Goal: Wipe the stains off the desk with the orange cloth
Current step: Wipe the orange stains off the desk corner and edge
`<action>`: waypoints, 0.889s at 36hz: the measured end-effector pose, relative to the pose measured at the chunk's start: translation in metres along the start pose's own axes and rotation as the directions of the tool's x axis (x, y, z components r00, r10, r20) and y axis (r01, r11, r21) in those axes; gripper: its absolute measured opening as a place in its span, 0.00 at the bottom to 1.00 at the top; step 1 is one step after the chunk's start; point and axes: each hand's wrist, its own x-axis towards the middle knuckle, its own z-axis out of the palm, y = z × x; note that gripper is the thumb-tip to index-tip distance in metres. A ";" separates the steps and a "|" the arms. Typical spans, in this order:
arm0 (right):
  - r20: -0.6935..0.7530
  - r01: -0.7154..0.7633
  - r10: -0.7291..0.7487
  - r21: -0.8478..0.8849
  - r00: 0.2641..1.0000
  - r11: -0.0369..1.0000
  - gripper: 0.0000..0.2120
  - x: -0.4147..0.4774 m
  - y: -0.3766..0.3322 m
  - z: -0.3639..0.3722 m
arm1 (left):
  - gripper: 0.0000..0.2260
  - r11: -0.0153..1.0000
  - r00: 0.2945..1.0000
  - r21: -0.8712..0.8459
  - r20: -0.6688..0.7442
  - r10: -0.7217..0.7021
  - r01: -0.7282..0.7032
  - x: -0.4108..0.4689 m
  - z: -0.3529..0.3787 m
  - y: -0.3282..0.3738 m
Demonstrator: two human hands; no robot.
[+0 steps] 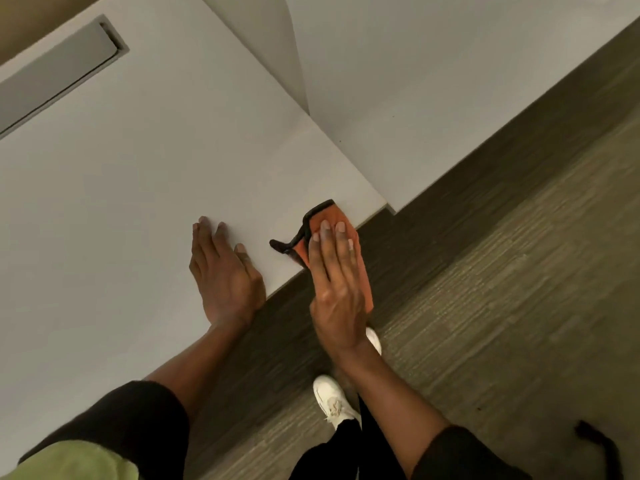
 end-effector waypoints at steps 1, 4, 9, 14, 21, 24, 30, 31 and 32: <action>-0.021 -0.002 0.002 0.012 1.000 1.000 0.30 0.007 0.001 0.001 | 0.24 1.000 1.000 0.000 0.000 0.002 -0.002 0.000 0.000 0.000; -0.050 -0.028 0.030 0.052 0.998 0.998 0.29 0.031 0.003 0.002 | 0.23 1.000 1.000 -0.005 0.003 0.010 -0.010 0.001 -0.003 0.001; -0.075 -0.092 0.099 0.087 0.992 0.992 0.27 0.038 -0.007 0.002 | 0.22 0.997 0.995 0.012 0.054 0.082 -0.083 0.006 -0.009 -0.010; -0.171 -0.240 0.269 0.169 0.948 0.956 0.26 -0.010 -0.052 0.022 | 0.25 0.925 0.928 0.129 0.160 0.336 -0.357 0.019 -0.026 -0.051; -0.113 -0.313 0.362 0.312 0.925 0.897 0.25 -0.069 -0.144 0.058 | 0.21 0.924 0.923 0.046 0.087 0.376 -0.381 0.018 -0.023 -0.063; -0.132 -0.340 0.392 0.301 0.911 0.891 0.25 -0.063 -0.135 0.061 | 0.23 0.925 0.924 0.023 0.069 0.376 -0.378 0.016 -0.024 -0.065; -0.233 -0.393 0.510 0.408 0.828 0.824 0.32 -0.004 -0.077 0.047 | 0.23 0.930 0.929 0.027 0.066 0.364 -0.366 0.016 -0.022 -0.065; -0.249 -0.397 0.527 0.425 0.812 0.813 0.33 0.006 -0.067 0.045 | 0.23 0.931 0.930 0.027 0.064 0.363 -0.365 0.016 -0.021 -0.065; -0.266 -0.396 0.537 0.438 0.801 0.807 0.34 0.012 -0.061 0.044 | 0.23 0.931 0.931 0.029 0.063 0.361 -0.363 0.016 -0.021 -0.065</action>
